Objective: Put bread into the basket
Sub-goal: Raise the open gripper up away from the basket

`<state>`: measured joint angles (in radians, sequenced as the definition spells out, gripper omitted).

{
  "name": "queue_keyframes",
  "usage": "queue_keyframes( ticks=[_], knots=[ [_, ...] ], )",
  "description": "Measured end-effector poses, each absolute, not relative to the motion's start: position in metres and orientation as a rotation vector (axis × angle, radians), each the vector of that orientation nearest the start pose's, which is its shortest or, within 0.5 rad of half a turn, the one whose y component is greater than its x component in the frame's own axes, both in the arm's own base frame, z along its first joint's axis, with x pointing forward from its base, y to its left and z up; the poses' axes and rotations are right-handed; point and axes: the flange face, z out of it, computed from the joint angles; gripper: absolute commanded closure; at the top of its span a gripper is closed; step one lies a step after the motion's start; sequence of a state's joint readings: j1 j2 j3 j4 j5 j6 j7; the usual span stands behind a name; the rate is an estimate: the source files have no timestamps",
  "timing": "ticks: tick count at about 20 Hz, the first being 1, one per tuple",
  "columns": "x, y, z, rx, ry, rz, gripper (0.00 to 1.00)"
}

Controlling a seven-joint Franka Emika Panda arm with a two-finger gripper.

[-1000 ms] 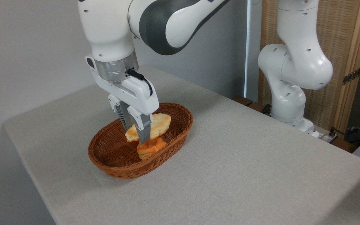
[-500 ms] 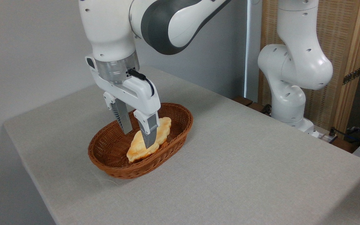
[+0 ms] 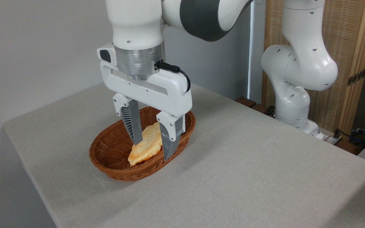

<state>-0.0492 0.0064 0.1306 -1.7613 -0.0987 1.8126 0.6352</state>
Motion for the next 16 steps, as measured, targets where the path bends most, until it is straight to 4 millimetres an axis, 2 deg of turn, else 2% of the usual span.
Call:
queue_keyframes(
  ticks=[3, 10, 14, 16],
  knots=[
    [0.569, 0.043, 0.556, -3.056, 0.925, -0.127, 0.0],
    [0.57, 0.038, 0.553, -3.026, 1.009, -0.119, 0.0],
    [0.571, 0.031, 0.554, -3.019, 1.028, -0.122, 0.0],
    [0.571, 0.021, 0.555, -3.009, 1.057, -0.124, 0.0]
  ],
)
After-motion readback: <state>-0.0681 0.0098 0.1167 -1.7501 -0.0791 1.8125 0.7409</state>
